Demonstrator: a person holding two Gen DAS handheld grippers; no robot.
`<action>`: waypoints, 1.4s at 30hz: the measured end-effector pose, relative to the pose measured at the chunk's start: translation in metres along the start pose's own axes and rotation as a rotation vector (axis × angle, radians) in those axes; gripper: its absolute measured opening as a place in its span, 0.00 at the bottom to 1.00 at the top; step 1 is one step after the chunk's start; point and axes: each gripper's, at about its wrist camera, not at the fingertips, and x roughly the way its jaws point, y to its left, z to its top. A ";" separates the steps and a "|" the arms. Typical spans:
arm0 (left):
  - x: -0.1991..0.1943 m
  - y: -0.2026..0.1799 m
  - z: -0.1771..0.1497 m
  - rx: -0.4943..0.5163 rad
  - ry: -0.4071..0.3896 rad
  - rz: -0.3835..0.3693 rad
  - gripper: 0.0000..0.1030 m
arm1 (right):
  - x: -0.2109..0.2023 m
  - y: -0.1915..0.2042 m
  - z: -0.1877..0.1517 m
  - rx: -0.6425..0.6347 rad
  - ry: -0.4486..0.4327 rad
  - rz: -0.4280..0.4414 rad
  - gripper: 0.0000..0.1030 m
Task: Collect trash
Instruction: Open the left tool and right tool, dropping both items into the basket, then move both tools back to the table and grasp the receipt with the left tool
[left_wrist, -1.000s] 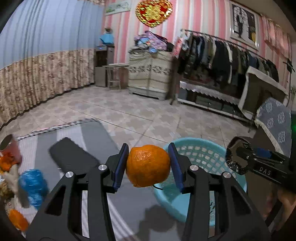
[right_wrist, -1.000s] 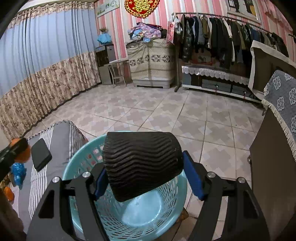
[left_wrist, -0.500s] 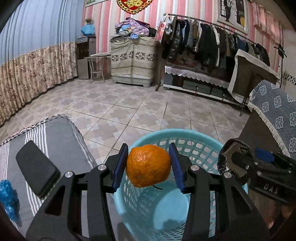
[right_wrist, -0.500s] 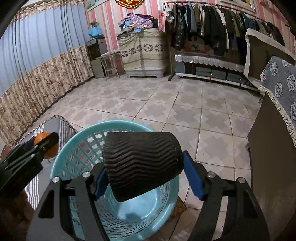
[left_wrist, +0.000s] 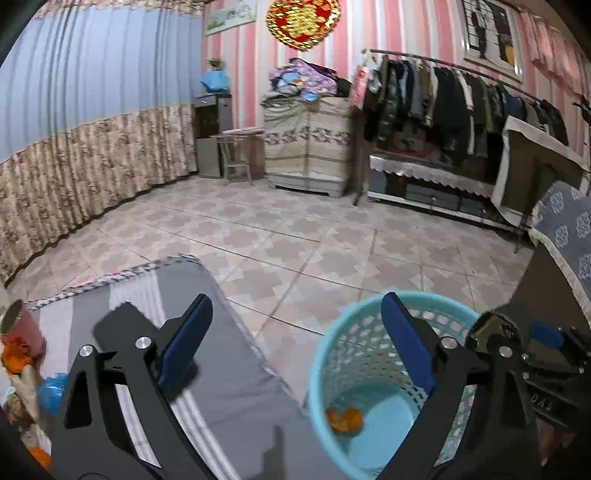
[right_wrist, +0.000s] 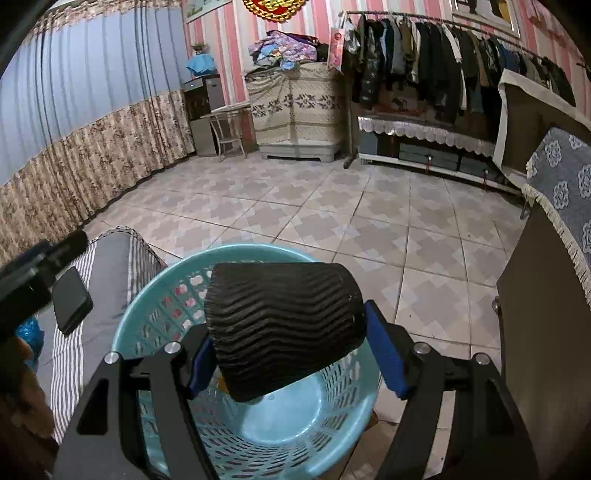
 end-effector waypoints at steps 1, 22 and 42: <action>-0.003 0.006 0.002 -0.008 -0.006 0.015 0.90 | 0.000 0.003 0.000 -0.005 0.000 0.000 0.69; -0.071 0.066 -0.008 -0.062 -0.084 0.094 0.95 | -0.016 0.020 0.007 -0.004 -0.082 -0.001 0.94; -0.147 0.194 -0.061 -0.215 -0.068 0.286 0.95 | -0.031 0.109 -0.010 -0.116 -0.075 0.153 0.94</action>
